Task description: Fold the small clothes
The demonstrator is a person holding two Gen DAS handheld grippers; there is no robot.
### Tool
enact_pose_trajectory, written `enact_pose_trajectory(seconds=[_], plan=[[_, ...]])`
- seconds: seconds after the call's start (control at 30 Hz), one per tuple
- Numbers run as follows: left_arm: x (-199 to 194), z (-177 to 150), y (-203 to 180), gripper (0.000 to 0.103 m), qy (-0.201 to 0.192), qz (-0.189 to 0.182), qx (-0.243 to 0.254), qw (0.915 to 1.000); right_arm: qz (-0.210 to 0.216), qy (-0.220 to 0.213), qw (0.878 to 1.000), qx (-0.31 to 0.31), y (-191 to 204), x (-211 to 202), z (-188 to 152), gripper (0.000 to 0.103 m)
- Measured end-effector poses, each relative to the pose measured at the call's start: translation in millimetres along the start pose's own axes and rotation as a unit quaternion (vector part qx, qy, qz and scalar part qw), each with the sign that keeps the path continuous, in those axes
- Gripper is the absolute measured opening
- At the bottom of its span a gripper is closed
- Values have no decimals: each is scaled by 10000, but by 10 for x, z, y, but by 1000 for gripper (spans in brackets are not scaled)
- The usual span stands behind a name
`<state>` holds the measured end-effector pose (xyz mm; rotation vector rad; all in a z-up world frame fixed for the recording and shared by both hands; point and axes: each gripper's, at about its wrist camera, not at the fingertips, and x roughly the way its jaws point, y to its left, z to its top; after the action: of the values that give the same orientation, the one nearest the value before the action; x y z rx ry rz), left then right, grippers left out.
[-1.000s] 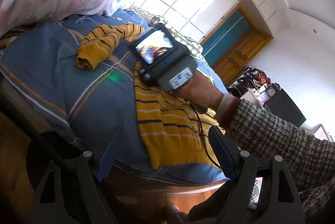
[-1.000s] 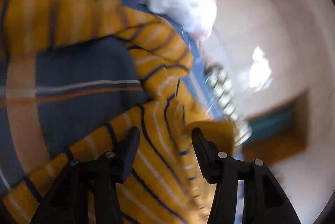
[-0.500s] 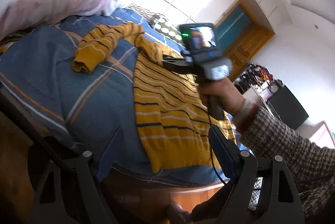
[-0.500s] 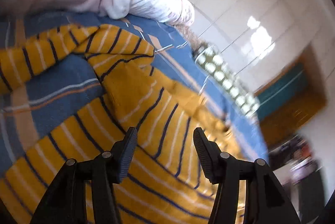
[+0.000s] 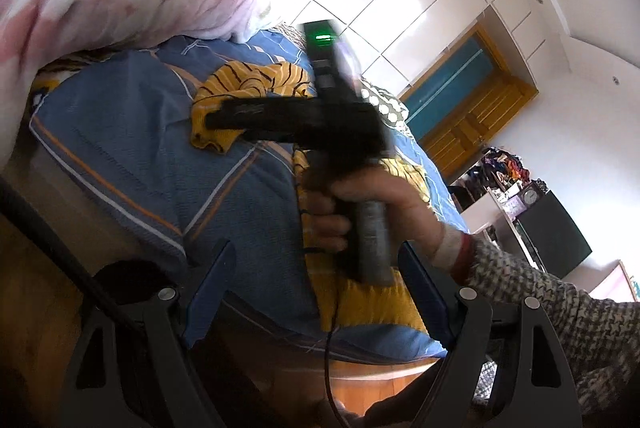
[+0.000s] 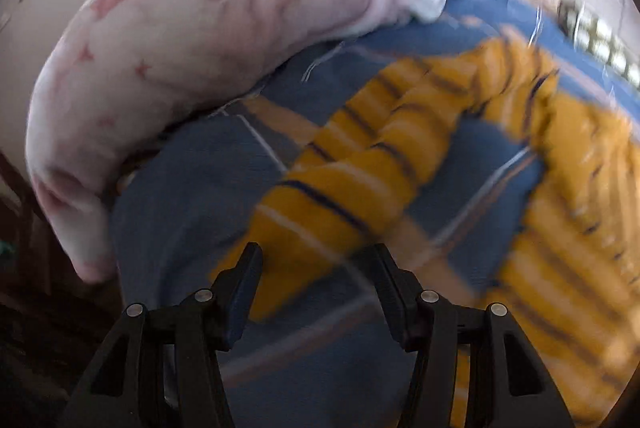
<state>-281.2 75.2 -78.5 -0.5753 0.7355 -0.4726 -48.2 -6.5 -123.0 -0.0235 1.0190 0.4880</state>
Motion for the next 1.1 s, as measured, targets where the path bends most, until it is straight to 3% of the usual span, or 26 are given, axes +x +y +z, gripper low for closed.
enact_pose_trajectory(seconds=[0.03,0.07,0.1,0.17,0.3,0.43,0.57,0.63,0.7,0.77,0.87,1.03,1.1], plan=[[-6,2,-7,82,10,-13,4,10000,-109,58,9999,-53,37,48,-5,37],[-10,1,-15,82,17,-18,19,10000,-189,92,9997,-114,79,54,-9,25],[-7,3,-42,82,32,-10,68,10000,-195,107,9996,-177,99,1,5,16],[16,14,-94,82,56,6,128,9999,-301,-73,9991,-296,94,-211,45,9],[91,33,-205,82,128,-26,225,9997,-655,-940,9933,-152,-344,-1183,116,8],[194,17,-365,82,226,-34,455,9987,-1248,-1519,9788,571,-1268,-2147,-100,8],[353,22,-537,82,370,15,675,9970,-2256,-1247,9581,1247,-2313,-2591,-603,14],[450,40,-635,82,441,80,808,9957,-2982,-805,9383,1557,-2743,-2592,-953,21],[538,66,-713,82,487,161,923,9944,-3347,-658,9232,1770,-3001,-2653,-1276,27],[634,116,-779,82,527,263,1034,9929,-3225,-775,9226,1970,-3164,-2752,-1467,30],[818,211,-876,82,588,453,1179,9902,-2953,-1078,9236,2193,-3237,-2864,-1649,42],[1286,564,-976,82,516,806,1362,9860,-2720,-1266,9309,2085,-3262,-2739,-1621,42],[1522,752,-949,82,521,746,1271,9877,-2482,-1287,9381,2046,-3278,-2576,-1506,43]])
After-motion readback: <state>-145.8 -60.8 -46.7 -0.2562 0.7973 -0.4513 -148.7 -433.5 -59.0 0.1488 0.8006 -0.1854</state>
